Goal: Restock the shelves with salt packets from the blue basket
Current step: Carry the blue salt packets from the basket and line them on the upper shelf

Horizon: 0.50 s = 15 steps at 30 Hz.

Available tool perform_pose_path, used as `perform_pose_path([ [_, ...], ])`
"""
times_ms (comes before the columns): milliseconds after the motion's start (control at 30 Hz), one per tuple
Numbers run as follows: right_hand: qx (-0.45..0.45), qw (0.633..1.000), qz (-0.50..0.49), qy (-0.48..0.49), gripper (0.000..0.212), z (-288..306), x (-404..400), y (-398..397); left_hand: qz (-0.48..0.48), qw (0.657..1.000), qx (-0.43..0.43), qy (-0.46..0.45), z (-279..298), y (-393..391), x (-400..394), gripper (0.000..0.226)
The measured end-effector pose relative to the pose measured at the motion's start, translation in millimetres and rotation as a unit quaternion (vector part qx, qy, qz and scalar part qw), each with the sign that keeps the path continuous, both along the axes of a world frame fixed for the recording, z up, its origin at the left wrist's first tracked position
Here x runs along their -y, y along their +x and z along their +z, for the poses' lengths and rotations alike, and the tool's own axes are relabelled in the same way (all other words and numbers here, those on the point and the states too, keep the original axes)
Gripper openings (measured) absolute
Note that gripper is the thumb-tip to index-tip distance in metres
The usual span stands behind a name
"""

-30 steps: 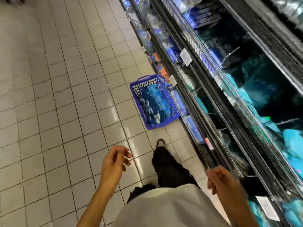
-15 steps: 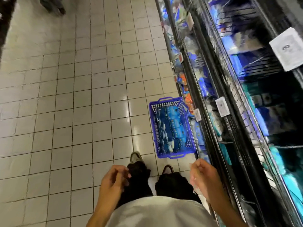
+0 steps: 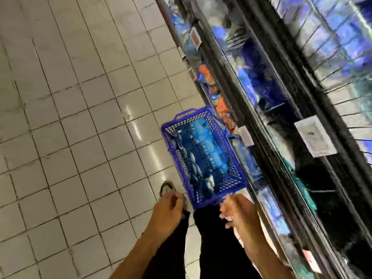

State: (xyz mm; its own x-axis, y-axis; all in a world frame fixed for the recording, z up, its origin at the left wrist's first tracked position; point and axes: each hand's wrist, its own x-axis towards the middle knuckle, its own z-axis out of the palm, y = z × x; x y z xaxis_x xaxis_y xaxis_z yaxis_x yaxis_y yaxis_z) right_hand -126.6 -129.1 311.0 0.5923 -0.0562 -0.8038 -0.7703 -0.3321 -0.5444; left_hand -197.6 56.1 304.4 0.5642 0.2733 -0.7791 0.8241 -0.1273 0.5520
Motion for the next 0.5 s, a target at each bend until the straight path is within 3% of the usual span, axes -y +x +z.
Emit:
perform_pose_path([
  [133, -0.087, 0.994, -0.061, -0.019, 0.019, -119, 9, 25, -0.091, 0.995, -0.031, 0.014, -104, 44, 6, 0.016],
  [233, -0.147, 0.988, -0.035, -0.044, 0.015, -210, 22, 45, -0.124, 0.990, -0.041, 0.051, -184, 70, 13, 0.022],
  [333, -0.172, 0.982, -0.033, -0.069, 0.026, -287, 28, 62, -0.180, 0.978, -0.012, 0.104, -255, 93, 25, 0.025],
  [433, -0.173, 0.981, 0.010, -0.090, 0.024, -354, 32, 73, -0.320, 0.928, 0.018, 0.189, -319, 113, 42, 0.037],
  [500, -0.174, 0.977, 0.033, -0.119, 0.048, -393, 35, 80, -0.400, 0.882, 0.029, 0.248, -354, 127, 54, 0.045],
])
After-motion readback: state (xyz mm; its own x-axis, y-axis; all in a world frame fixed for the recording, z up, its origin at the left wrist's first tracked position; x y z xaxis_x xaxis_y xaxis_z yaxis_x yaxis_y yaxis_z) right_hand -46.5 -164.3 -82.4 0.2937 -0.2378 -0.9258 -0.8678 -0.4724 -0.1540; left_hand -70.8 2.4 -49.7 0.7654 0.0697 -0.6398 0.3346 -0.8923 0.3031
